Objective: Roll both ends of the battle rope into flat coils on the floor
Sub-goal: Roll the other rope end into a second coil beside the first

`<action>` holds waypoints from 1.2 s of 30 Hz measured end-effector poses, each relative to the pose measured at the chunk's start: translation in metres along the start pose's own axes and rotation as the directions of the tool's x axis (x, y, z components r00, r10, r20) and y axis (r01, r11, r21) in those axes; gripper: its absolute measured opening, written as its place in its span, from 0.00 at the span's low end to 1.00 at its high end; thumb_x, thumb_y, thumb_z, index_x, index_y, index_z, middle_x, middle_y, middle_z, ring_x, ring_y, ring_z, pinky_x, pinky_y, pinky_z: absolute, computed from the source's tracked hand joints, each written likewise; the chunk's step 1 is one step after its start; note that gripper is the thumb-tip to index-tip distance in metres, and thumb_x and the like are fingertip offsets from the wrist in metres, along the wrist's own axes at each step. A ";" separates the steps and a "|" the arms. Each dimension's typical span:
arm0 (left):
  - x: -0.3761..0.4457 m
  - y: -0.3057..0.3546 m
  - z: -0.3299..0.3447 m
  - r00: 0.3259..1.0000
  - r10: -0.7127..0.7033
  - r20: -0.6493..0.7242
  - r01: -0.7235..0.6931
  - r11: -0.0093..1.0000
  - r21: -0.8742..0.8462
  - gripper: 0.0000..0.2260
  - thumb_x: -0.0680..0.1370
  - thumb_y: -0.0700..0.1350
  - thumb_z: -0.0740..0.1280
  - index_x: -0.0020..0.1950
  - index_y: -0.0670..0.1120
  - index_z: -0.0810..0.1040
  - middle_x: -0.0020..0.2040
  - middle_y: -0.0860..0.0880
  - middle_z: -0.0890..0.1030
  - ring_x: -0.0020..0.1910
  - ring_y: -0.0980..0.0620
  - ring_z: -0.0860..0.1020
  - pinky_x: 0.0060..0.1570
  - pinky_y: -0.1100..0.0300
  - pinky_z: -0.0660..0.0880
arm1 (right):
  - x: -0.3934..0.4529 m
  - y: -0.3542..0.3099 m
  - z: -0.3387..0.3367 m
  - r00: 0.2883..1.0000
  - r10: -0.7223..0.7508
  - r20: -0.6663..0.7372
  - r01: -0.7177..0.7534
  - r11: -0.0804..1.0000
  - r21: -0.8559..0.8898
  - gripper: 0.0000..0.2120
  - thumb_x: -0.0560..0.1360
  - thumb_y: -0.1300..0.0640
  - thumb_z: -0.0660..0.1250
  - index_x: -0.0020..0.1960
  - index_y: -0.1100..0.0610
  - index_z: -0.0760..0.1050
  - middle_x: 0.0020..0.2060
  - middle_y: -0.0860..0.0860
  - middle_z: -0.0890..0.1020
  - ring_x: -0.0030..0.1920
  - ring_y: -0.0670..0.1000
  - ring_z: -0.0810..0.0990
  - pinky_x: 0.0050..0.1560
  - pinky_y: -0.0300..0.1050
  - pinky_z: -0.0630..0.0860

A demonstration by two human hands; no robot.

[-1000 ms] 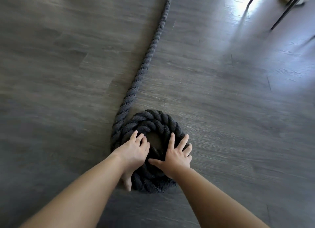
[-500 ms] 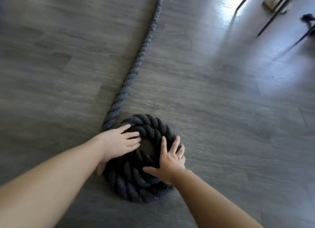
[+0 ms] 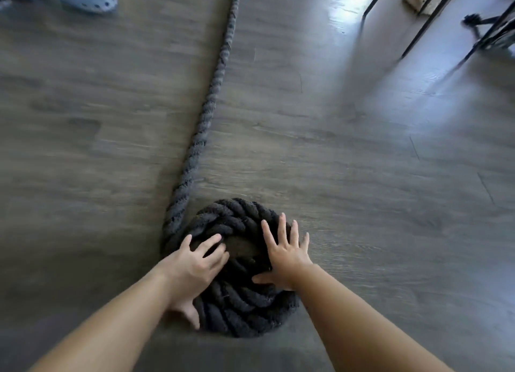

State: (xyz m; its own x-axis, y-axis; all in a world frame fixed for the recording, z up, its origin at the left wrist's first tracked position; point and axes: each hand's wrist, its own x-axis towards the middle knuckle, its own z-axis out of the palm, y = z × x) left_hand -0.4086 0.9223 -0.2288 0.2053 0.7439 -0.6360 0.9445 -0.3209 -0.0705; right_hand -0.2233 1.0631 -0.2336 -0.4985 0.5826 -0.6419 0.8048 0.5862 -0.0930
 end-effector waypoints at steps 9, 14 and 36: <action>0.024 -0.002 -0.028 0.970 -0.234 0.065 0.243 0.945 -0.219 0.64 0.65 0.75 0.68 0.79 0.30 0.45 0.79 0.31 0.51 0.78 0.27 0.47 0.70 0.26 0.42 | 0.021 -0.081 -0.029 0.692 0.631 0.350 -0.688 0.428 0.586 0.59 0.72 0.27 0.62 0.79 0.63 0.34 0.75 0.71 0.36 0.75 0.74 0.44 0.73 0.68 0.50; 0.028 -0.031 -0.020 0.998 -0.058 0.024 0.060 0.992 -0.111 0.65 0.54 0.81 0.67 0.72 0.29 0.67 0.65 0.30 0.74 0.70 0.26 0.67 0.71 0.29 0.47 | 0.039 -0.083 -0.031 0.646 0.665 0.375 -0.723 0.375 0.580 0.61 0.69 0.31 0.69 0.79 0.56 0.31 0.74 0.70 0.33 0.74 0.76 0.42 0.69 0.75 0.53; 0.048 -0.143 -0.001 0.994 0.104 -0.037 -0.095 0.979 0.182 0.50 0.64 0.60 0.79 0.78 0.43 0.60 0.80 0.46 0.59 0.79 0.40 0.56 0.72 0.37 0.37 | 0.079 -0.068 -0.055 0.741 0.584 0.331 -0.666 0.581 0.468 0.60 0.71 0.30 0.67 0.78 0.56 0.28 0.72 0.72 0.30 0.73 0.78 0.41 0.70 0.74 0.54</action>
State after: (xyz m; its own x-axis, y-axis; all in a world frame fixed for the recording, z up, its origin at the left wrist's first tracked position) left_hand -0.5338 1.0048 -0.2489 0.3114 0.7276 -0.6112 0.8582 -0.4915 -0.1479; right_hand -0.3349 1.1002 -0.2364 0.2069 0.5881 -0.7819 0.9502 -0.3110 0.0175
